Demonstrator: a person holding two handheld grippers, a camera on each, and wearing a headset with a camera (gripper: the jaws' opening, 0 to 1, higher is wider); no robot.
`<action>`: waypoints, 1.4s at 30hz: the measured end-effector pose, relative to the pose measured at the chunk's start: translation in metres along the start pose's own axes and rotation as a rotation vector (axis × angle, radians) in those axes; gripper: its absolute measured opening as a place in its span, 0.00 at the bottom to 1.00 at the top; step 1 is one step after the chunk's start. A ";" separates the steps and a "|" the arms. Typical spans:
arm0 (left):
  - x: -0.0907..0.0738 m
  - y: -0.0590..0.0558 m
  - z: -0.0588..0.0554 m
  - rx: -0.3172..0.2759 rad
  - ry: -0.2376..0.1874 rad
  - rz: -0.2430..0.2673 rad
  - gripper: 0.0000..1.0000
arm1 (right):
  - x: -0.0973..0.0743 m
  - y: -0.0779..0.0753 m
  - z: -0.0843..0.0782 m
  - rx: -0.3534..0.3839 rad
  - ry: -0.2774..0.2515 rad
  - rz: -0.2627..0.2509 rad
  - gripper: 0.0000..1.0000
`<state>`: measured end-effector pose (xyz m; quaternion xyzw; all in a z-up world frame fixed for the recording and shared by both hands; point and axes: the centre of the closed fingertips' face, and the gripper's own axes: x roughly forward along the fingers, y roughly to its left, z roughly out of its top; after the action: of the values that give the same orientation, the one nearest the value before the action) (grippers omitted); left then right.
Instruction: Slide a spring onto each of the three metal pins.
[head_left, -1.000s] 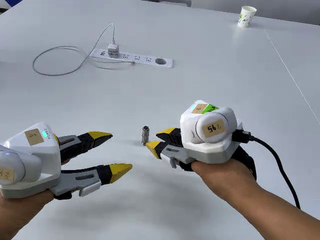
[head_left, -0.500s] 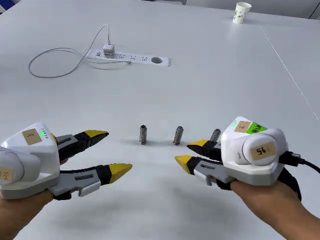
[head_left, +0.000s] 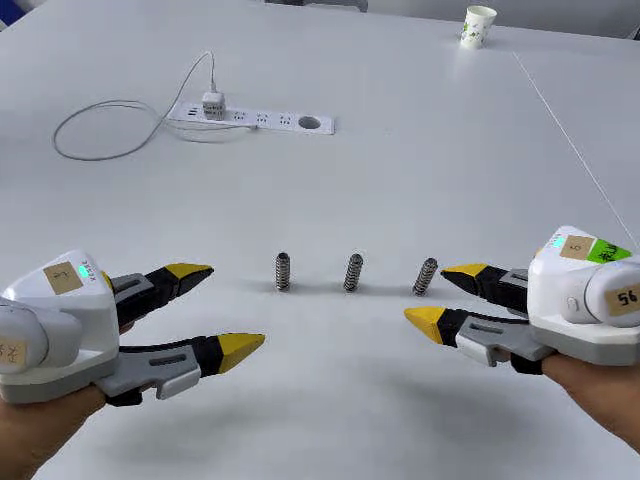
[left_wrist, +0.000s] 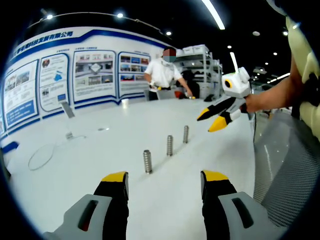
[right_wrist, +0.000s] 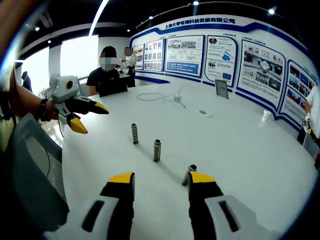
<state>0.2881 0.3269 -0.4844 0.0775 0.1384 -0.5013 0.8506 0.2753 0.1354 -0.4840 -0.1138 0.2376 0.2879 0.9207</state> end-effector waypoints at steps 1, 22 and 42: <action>0.000 0.000 -0.001 -0.001 0.002 0.001 0.60 | -0.001 -0.002 -0.001 0.005 -0.001 0.003 0.46; 0.000 0.000 -0.007 -0.009 0.030 0.008 0.67 | -0.013 -0.006 -0.006 0.028 -0.038 0.047 0.65; 0.000 0.003 -0.007 -0.018 0.031 0.022 0.72 | -0.013 -0.007 -0.001 0.035 -0.060 0.049 0.66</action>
<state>0.2895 0.3305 -0.4907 0.0792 0.1555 -0.4893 0.8545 0.2700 0.1237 -0.4776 -0.0832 0.2175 0.3094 0.9220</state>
